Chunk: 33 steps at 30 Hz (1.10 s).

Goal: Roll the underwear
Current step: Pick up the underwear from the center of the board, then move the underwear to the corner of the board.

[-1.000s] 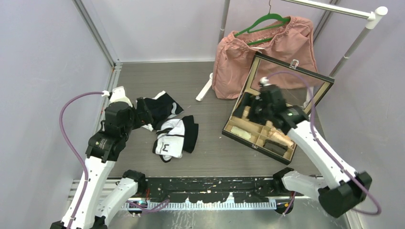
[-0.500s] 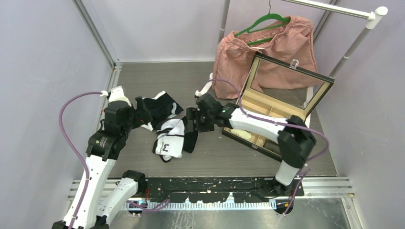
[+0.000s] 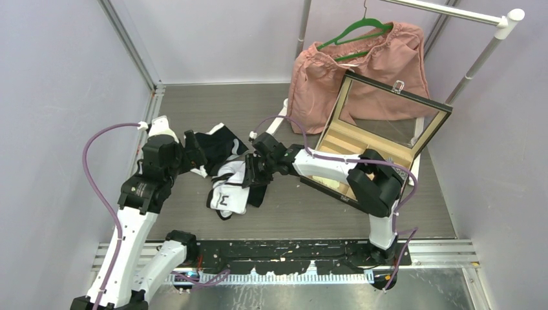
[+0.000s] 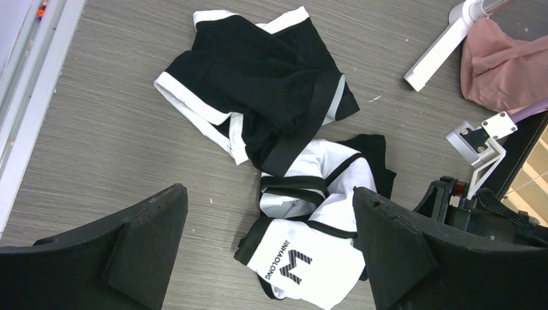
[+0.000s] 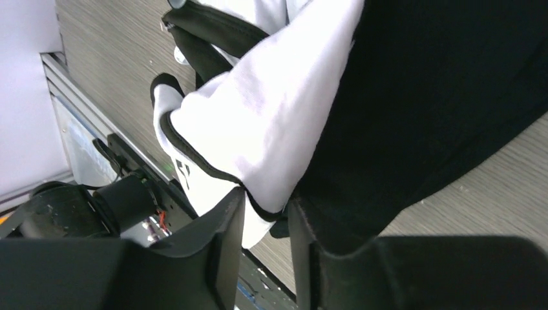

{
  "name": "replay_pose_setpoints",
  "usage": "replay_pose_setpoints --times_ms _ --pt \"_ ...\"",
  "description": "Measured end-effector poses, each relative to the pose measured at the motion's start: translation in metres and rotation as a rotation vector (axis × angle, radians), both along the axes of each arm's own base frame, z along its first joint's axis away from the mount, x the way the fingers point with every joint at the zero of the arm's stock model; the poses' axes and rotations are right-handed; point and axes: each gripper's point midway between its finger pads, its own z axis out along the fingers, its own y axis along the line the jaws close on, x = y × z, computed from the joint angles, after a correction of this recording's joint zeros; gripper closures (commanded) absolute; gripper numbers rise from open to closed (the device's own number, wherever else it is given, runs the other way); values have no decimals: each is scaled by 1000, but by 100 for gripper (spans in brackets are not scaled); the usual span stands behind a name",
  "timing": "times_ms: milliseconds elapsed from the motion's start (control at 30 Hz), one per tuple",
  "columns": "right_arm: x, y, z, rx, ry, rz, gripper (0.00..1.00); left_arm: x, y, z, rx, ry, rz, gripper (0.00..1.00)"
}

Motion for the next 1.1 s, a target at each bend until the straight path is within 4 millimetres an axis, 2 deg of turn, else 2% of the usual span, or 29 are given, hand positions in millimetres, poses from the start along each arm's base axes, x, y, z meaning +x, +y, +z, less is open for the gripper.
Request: replay_pose_setpoints --times_ms 67,200,300,400,500,567,667,767,833,933,1033,1100 --pt "0 5 1 21 5 -2 84 0 0 -1 -2 2 -1 0" --pt "4 11 6 53 -9 -5 99 0 -1 -2 -5 6 -4 0" --pt "5 11 11 67 -32 -6 99 1 -1 -2 -5 8 -3 0" --pt "7 4 26 73 -86 -10 99 1 -1 -3 -5 12 -3 0" --pt "11 -7 67 104 -182 -26 99 2 -3 -4 -9 17 -7 4" --pt "13 -18 107 143 -270 -48 99 3 -5 -6 -12 27 -16 6" --pt "12 -46 178 220 -421 -107 99 3 -7 -8 -16 35 -27 6" --pt "8 -77 221 258 -524 -178 99 0 -10 -3 -32 17 -43 6" --pt "4 -103 238 259 -581 -231 99 -3 -16 1 -61 3 -74 7" --pt "-1 -134 246 225 -628 -293 99 -6 -35 1 -126 9 -138 8" --pt "-4 -165 249 174 -668 -356 99 -8 -65 -7 -153 38 -236 8" --pt "-7 -182 255 156 -694 -392 99 -13 -93 -16 -147 66 -329 9"
